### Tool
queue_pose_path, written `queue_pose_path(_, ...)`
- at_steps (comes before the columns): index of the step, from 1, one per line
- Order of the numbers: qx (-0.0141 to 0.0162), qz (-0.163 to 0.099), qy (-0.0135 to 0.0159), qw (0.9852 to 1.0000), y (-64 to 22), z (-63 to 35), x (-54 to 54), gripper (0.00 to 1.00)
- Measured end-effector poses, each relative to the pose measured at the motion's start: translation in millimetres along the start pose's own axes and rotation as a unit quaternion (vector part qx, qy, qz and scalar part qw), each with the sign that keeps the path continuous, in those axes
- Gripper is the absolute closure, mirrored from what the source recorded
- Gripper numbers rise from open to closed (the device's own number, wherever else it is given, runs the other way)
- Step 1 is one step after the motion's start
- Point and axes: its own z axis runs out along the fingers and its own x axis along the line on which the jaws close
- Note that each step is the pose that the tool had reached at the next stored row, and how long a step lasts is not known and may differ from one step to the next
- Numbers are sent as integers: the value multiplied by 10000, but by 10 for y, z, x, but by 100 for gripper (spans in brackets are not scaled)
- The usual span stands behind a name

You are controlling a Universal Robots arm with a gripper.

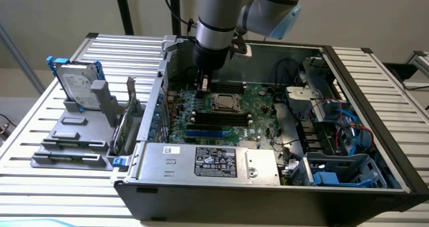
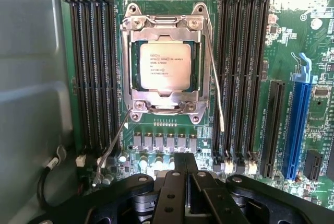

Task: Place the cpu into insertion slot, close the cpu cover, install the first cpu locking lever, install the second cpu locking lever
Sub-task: 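Install the first cpu locking lever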

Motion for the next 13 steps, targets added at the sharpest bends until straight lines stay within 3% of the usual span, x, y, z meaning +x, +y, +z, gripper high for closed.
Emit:
queue_pose_path(5,20,46,105,9999,-17,-66,-14,89)
queue_pose_path(9,28,129,233,9996,-22,-101,-17,89)
queue_pose_path(13,22,285,334,9990,-27,-140,-16,89)
